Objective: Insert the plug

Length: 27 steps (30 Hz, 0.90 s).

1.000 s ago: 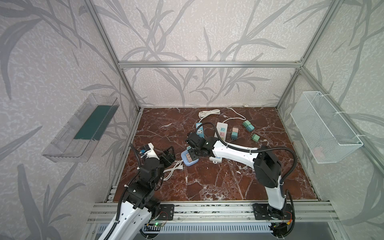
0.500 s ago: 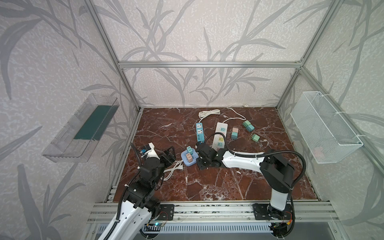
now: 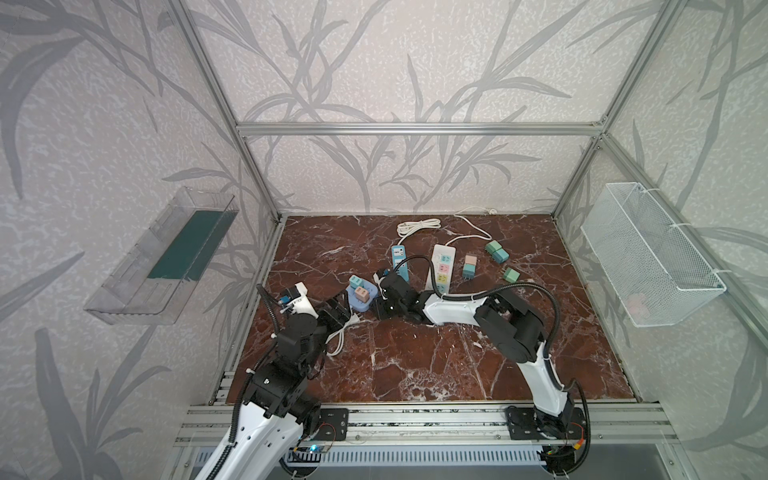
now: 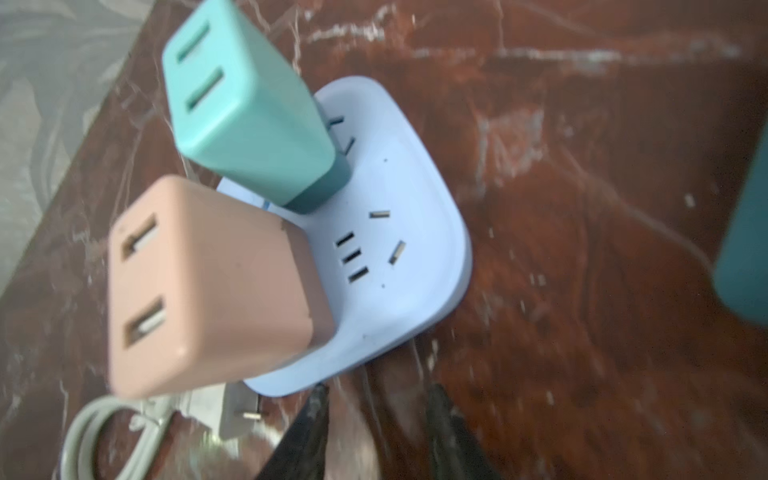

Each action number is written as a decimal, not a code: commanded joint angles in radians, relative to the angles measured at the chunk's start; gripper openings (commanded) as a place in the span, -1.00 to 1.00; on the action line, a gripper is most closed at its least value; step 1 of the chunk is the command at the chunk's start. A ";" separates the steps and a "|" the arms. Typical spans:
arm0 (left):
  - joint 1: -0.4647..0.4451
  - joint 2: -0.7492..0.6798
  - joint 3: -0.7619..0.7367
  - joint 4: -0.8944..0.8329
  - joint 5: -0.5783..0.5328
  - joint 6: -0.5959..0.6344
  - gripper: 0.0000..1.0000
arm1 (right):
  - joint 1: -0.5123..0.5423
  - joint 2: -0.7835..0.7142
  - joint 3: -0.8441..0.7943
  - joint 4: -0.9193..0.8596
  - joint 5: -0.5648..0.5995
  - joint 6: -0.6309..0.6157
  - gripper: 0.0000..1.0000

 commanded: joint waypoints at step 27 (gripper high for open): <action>-0.133 1.036 0.570 0.033 -0.041 0.247 0.99 | -0.345 -1.057 -0.661 -0.480 0.241 -0.107 0.67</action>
